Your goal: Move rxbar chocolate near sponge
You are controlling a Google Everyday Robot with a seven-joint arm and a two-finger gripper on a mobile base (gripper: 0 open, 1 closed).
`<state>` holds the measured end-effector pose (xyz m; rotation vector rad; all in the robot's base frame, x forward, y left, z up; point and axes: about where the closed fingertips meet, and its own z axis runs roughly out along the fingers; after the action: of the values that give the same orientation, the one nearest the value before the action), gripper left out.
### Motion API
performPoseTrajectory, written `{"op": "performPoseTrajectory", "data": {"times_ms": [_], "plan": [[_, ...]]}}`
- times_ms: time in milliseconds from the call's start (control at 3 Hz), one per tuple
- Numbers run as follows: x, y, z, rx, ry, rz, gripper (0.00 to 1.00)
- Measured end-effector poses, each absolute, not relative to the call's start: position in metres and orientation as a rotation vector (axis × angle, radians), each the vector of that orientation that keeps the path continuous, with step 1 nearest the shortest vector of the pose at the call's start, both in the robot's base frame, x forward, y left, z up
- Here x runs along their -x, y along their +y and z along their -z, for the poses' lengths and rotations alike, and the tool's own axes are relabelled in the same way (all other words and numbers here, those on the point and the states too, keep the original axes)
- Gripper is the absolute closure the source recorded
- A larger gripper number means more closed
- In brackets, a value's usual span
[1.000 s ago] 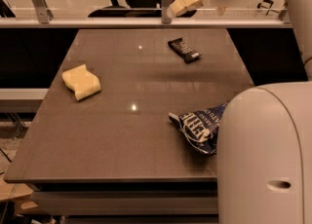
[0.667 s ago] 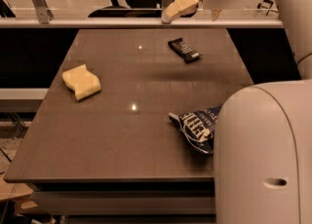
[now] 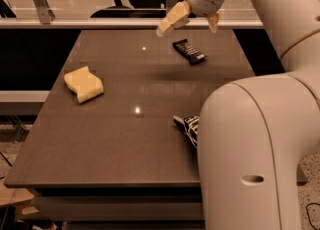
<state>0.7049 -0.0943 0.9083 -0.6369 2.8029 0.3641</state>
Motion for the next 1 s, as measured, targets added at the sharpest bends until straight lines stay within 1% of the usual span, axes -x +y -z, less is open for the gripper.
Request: {"op": "performPoseTrajectory", "data": {"times_ms": [667,1000], "plan": [[-0.707,-0.090,-0.866,0.524,2.926,-0.189,0.00],[-0.707,-0.090,-0.866,0.523,2.926,-0.189,0.00]]}}
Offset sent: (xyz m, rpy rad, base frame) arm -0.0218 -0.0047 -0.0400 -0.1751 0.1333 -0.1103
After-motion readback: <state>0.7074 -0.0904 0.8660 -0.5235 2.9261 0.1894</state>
